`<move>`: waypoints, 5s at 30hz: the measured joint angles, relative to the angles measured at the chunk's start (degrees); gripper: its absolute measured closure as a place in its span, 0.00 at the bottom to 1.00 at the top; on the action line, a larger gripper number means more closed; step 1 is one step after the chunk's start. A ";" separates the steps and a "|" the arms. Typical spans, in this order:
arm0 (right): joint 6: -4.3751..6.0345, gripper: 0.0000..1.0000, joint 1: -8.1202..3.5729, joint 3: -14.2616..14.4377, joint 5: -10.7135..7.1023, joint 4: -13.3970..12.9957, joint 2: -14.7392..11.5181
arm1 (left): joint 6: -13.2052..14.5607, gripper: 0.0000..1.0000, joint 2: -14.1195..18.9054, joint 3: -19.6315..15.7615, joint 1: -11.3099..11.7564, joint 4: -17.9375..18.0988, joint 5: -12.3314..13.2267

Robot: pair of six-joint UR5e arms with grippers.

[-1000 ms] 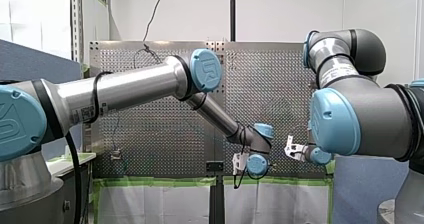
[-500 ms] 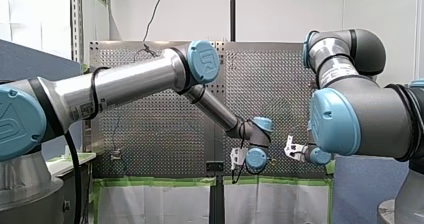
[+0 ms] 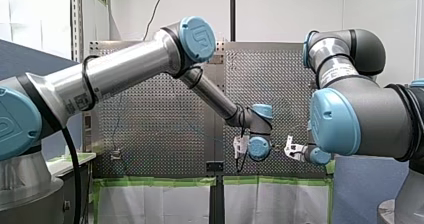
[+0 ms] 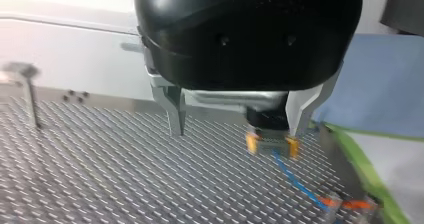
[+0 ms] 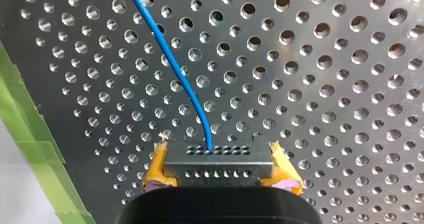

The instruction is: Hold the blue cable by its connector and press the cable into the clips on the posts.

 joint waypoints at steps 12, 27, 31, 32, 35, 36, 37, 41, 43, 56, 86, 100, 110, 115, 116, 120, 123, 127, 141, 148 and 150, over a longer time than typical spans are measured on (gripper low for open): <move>-0.88 1.00 0.36 0.03 0.06 0.35 0.00 | -2.11 0.00 6.36 -6.35 -0.24 6.37 0.04; -1.56 1.00 1.20 0.03 0.22 0.45 0.00 | -10.15 0.00 14.50 -14.50 5.61 13.95 2.29; -1.58 1.00 1.33 0.02 0.24 0.55 -0.01 | -11.68 0.00 16.72 -16.72 5.98 14.05 2.26; -1.57 1.00 1.35 0.03 0.25 0.60 -0.01 | -11.89 0.00 17.39 -17.38 6.05 14.10 2.23; -1.57 1.00 1.35 0.03 0.26 0.67 0.00 | -12.12 0.00 19.01 -19.00 6.04 13.97 2.19; -1.58 1.00 1.35 0.02 0.27 0.68 0.00 | -12.14 0.00 19.48 -19.47 6.02 13.88 2.19; -1.57 1.00 1.36 0.01 0.29 0.68 0.00 | -12.13 0.00 19.95 -19.96 5.99 13.80 2.18; -1.57 1.00 1.38 0.00 0.33 0.70 -0.01 | -12.10 0.00 22.38 -22.38 6.05 13.75 2.32; -1.58 1.00 1.37 0.00 0.33 0.70 -0.01 | -12.26 0.00 23.41 -23.42 6.10 14.12 2.36; -1.66 1.00 1.55 0.03 0.35 0.80 -0.01 | -13.42 0.00 31.03 -31.04 6.14 16.56 4.11; -2.59 1.00 1.01 2.03 2.01 2.01 -4.17 | -14.00 0.00 47.25 -47.26 6.39 17.25 4.68; -2.66 1.00 0.99 4.44 2.27 1.60 -7.73 | -14.61 0.00 48.62 -55.34 6.44 23.44 4.89; -2.62 1.00 0.85 9.19 3.78 -1.28 -12.85 | -16.49 0.00 43.66 -60.37 6.51 28.45 5.27; -1.89 1.00 0.79 12.02 5.06 -3.66 -15.83 | -16.58 0.00 41.34 -62.69 6.51 30.79 5.34; -1.47 1.00 0.84 12.74 5.30 -4.17 -16.55 | -16.58 0.00 40.83 -63.21 6.52 31.31 5.38; -0.24 1.00 1.18 14.17 6.00 -4.69 -18.94 | -16.59 0.00 38.86 -65.19 6.52 33.26 5.73; 0.47 1.00 1.39 14.47 6.32 -4.60 -20.58 | -16.52 0.00 37.26 -66.78 6.51 34.20 5.93; 1.11 1.00 1.70 14.59 6.37 -4.26 -22.85 | -15.82 0.00 35.20 -68.92 6.52 34.51 6.32; 1.50 1.00 2.43 16.31 6.15 -6.13 -25.48 | -15.28 0.00 33.98 -72.65 6.52 34.48 6.62; 1.50 1.00 2.44 16.34 6.15 -6.15 -25.49 | -15.27 0.00 33.96 -72.67 6.52 34.48 6.62; 1.50 1.00 2.44 16.33 6.15 -6.15 -25.50 | -15.27 0.00 33.96 -72.67 6.51 34.48 6.62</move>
